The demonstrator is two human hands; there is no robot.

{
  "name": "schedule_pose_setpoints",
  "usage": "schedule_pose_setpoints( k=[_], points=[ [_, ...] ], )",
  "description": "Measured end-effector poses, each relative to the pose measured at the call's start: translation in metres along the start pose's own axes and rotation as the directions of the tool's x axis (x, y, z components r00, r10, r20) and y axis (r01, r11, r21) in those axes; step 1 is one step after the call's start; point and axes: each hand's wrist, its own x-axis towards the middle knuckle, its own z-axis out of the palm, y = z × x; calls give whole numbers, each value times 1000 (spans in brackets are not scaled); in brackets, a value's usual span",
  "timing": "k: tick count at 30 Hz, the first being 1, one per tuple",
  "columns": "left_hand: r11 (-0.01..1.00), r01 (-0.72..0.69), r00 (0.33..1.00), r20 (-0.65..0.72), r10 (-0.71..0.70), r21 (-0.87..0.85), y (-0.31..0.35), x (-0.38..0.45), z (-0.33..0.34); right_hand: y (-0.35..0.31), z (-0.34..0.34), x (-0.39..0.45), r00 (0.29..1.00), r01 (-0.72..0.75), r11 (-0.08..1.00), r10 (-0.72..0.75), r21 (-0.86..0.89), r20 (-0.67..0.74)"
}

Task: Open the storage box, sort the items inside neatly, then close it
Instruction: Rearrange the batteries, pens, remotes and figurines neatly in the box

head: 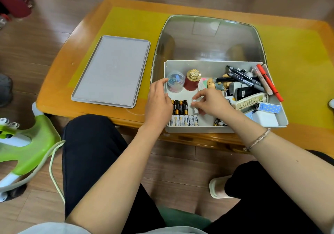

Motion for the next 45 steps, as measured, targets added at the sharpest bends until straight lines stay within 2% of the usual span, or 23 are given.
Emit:
schedule_pose_setpoints(
  k=[7, 12, 18, 23, 29, 33, 38, 40, 43, 45],
  points=[
    [1000, 10, 1000, 3, -10, -1, 1, 0, 0, -3, 2, 4, 992, -56, 998, 52, 34, 112],
    [1000, 14, 1000, 4, -14, -4, 2, 0, -1, -4, 4, 5, 989, -11, 999, 15, -31, 149],
    [1000, 16, 1000, -1, -16, 5, 1, 0, 0, -5, 4, 2, 991, 0, 998, 10, -70, 136],
    [1000, 9, 1000, 2, -9, -4, 1, 0, -1, -1, -5, -1, 997, 43, 968, -27, -245, 68],
    [1000, 18, 1000, 3, -18, -12, 1, 0, 1, -1, -4, -4, 997, 70, 970, -58, -233, 60],
    [1000, 20, 1000, 4, -20, -4, 1, -1, -1, -5, 3, -3, 997, 39, 974, -23, -224, 74],
    [1000, 10, 1000, 6, -10, -7, 2, -1, -2, 1, -8, -5, 998, 12, 950, 8, -312, 64],
    [1000, 11, 1000, 5, -11, -4, 2, -1, -2, 4, -14, -9, 989, -27, 947, 72, -320, 128],
    [1000, 10, 1000, 1, -10, -4, 2, -1, -1, 3, -17, -15, 923, -121, 974, 181, -193, 338],
    [1000, 8, 1000, 2, -8, -6, 2, -1, -1, 1, -19, -16, 902, -150, 976, 199, -155, 383]
  ],
)
